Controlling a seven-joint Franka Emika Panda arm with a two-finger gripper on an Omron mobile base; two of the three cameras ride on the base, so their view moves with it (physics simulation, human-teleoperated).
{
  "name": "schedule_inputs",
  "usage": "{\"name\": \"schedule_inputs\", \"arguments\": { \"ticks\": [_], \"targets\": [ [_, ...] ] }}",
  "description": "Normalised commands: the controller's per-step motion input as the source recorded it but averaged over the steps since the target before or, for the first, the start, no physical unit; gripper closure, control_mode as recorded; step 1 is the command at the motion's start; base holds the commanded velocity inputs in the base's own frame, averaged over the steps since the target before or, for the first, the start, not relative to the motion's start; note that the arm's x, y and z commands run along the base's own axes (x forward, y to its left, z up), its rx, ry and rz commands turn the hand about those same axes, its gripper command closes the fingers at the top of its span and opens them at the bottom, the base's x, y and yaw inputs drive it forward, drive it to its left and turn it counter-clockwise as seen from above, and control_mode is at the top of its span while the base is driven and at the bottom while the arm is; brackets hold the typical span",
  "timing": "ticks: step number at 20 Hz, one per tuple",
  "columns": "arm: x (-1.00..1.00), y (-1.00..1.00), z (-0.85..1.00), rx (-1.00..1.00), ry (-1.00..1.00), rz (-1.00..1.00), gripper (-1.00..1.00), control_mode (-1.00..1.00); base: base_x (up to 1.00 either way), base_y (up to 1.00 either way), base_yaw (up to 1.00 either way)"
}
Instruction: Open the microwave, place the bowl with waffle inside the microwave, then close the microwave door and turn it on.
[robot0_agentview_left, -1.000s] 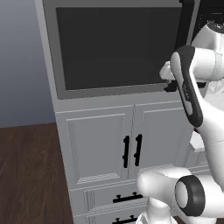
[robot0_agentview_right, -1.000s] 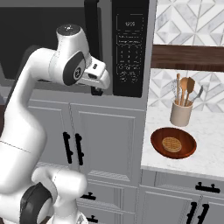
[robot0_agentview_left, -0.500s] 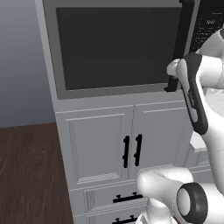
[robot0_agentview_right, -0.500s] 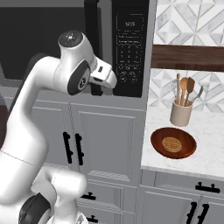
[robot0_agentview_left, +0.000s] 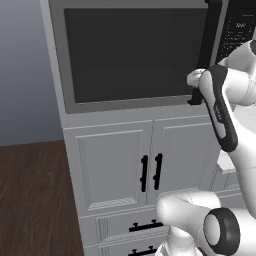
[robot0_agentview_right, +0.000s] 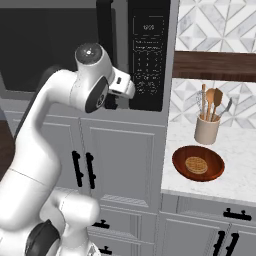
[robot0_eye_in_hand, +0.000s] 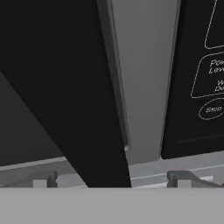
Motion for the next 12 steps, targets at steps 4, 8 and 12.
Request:
{"name": "schedule_inputs", "arguments": {
  "ticks": [4,8,12],
  "targets": [
    [0.14,0.02,0.0,0.0,0.0,0.2,-1.0,-1.0,0.0,0.0,0.0],
    [0.19,0.0,-0.01,0.0,-0.03,0.11,-1.0,-1.0,0.0,0.0,0.0],
    [0.25,0.06,-0.13,-0.05,-0.11,0.01,-1.0,-1.0,0.0,0.0,0.0]
  ]
}}
